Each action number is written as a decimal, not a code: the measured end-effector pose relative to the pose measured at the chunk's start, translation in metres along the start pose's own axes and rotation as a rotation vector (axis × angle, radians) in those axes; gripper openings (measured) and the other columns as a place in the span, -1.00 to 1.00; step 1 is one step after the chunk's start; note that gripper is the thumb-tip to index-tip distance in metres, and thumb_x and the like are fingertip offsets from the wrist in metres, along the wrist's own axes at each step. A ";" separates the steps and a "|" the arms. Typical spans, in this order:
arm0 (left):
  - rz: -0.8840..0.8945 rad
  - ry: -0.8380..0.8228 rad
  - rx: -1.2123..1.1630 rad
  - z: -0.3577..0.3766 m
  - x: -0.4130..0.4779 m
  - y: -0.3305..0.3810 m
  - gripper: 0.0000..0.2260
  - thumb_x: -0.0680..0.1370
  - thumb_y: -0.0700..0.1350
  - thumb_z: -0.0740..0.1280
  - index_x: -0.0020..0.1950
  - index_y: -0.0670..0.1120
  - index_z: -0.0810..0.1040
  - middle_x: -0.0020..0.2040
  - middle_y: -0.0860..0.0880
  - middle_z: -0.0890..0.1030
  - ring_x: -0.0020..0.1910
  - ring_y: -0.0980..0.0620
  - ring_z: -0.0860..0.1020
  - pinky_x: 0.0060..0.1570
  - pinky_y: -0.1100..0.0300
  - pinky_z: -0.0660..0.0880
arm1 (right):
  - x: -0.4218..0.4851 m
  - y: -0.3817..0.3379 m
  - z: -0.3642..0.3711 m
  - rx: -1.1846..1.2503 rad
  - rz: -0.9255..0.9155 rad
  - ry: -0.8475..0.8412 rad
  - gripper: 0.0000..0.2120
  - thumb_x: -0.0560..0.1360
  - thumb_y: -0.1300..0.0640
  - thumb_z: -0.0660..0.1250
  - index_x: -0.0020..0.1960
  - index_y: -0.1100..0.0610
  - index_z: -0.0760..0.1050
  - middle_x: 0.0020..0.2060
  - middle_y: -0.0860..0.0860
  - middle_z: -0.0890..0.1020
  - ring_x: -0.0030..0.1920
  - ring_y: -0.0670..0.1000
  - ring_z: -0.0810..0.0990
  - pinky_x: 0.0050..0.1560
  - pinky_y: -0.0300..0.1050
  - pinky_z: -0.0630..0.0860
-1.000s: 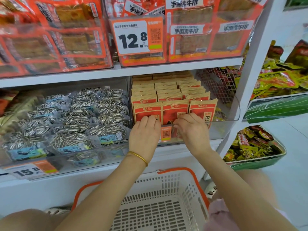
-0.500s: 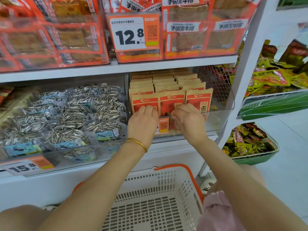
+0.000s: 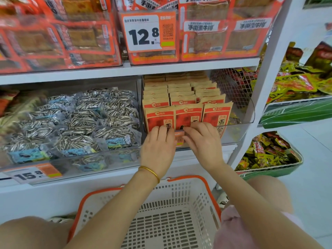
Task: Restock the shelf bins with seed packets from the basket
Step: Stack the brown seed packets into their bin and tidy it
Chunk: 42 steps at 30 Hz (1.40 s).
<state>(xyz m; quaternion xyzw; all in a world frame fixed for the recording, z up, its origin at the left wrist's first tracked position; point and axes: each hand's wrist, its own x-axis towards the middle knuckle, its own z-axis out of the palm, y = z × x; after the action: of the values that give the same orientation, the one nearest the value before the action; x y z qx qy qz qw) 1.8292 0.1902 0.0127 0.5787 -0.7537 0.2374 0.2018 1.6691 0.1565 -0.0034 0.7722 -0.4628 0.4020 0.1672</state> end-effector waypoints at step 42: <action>-0.306 0.380 0.127 -0.040 -0.096 -0.204 -0.98 0.49 -0.12 0.37 -0.14 -0.03 0.59 -0.17 0.04 0.59 -0.10 0.00 0.36 -0.12 0.13 0.18 | 0.053 -0.186 0.045 0.171 -0.098 -0.070 -0.91 0.38 0.21 0.37 -0.21 0.24 0.60 -0.30 0.11 0.60 -0.22 0.19 0.53 -0.14 -0.07 0.42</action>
<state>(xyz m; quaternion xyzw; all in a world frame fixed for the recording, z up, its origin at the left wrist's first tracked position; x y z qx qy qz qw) 2.0520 0.2444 0.0149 0.6425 -0.5895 0.3554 0.3367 1.8611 0.1929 0.0311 0.8190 -0.3939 0.4041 0.1039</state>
